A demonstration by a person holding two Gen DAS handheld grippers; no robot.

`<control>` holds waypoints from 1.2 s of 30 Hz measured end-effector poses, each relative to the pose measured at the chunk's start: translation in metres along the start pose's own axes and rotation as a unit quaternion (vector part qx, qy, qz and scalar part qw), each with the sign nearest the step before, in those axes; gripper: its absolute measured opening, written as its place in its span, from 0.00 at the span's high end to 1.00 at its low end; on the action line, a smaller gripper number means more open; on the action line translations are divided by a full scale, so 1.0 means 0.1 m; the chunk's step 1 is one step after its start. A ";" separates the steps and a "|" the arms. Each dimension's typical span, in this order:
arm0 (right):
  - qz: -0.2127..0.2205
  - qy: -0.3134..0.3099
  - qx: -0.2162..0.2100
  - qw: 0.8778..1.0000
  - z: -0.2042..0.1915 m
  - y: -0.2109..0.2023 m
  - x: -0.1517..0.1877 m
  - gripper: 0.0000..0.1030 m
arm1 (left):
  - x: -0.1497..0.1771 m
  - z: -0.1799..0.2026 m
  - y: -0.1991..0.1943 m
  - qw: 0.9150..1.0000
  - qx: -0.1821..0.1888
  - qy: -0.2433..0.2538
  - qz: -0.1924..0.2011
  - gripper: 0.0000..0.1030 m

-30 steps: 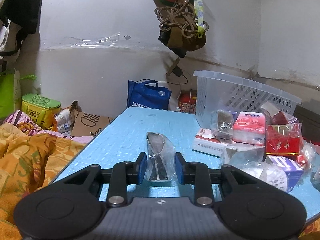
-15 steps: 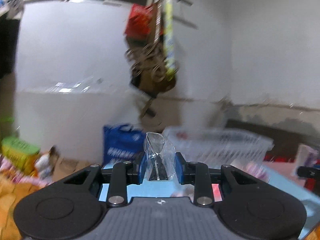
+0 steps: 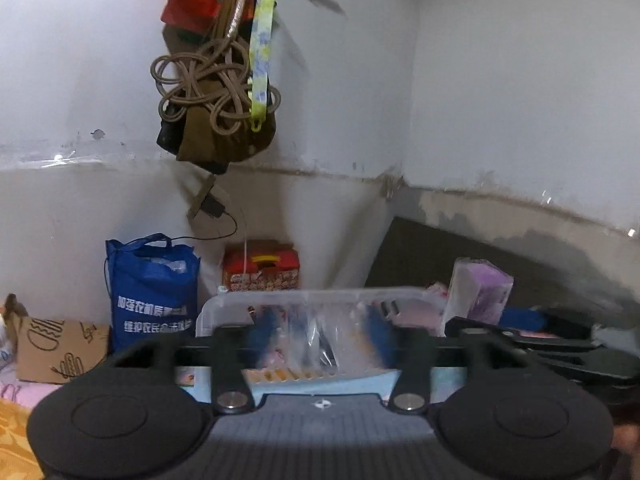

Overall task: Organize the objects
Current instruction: 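Carry both held items over the white basket and open both tools, then grasp the clear plastic bag with the right tool while the left tool grasps the white pill bottle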

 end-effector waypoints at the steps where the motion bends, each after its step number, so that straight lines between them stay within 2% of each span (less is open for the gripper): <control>1: -0.003 -0.006 0.008 1.000 -0.02 0.00 0.02 0.04 | 0.03 -0.01 0.01 1.000 -0.013 0.004 -0.001 0.20; 2: 0.008 -0.013 0.019 1.000 -0.03 -0.05 0.04 0.00 | 0.07 -0.03 -0.02 1.000 -0.016 0.009 0.004 0.20; 5: 0.020 -0.019 0.017 0.999 -0.06 -0.27 0.13 0.00 | 0.19 -0.09 -0.29 1.000 0.000 -0.001 0.019 0.20; 8: 0.033 0.018 0.022 0.999 0.01 -0.62 0.38 0.00 | 0.42 -0.09 -0.73 0.999 -0.009 0.010 0.042 0.19; 9: 0.036 0.037 0.024 0.998 0.04 -0.75 0.49 0.00 | 0.51 -0.09 -0.84 0.999 -0.011 0.012 0.047 0.16; 11: 0.032 0.069 0.033 0.997 0.09 -0.99 0.75 0.00 | 0.79 -0.06 -1.12 0.999 -0.003 0.018 0.051 0.15; 13: 0.023 0.087 0.046 0.995 0.09 -1.17 0.98 0.00 | 1.07 -0.04 -1.34 0.999 -0.011 0.011 0.044 0.15; 17: 0.008 0.094 0.047 0.994 0.01 -1.38 1.28 0.03 | 1.39 -0.02 -1.64 0.999 -0.015 -0.011 0.038 0.15; 20: 0.010 0.097 0.034 0.995 -0.04 -1.39 1.31 0.14 | 1.49 -0.03 -1.71 0.999 -0.026 -0.016 0.034 0.15; 24: -0.008 0.059 0.032 0.998 -0.16 -1.23 1.28 0.26 | 1.62 -0.05 -1.69 0.999 -0.024 -0.009 0.020 0.15; 32: -0.016 0.011 0.034 0.999 -0.35 -1.09 1.27 0.28 | 1.77 0.02 -1.69 1.000 -0.017 -0.010 0.008 0.15; 36: -0.018 0.018 0.027 0.999 -0.38 -1.10 1.28 0.35 | 1.81 0.10 -1.63 1.000 -0.012 0.010 -0.001 0.15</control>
Point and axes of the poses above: each gripper's, at about its wrist camera, not at the fingertips, and y roughly the way its jaws point, z to its right, x to its underside, the point moved 3 cm from there along y, roughly the way its jaws point, and after that the axes turned 3 degrees about z, right-handed, at the moved point
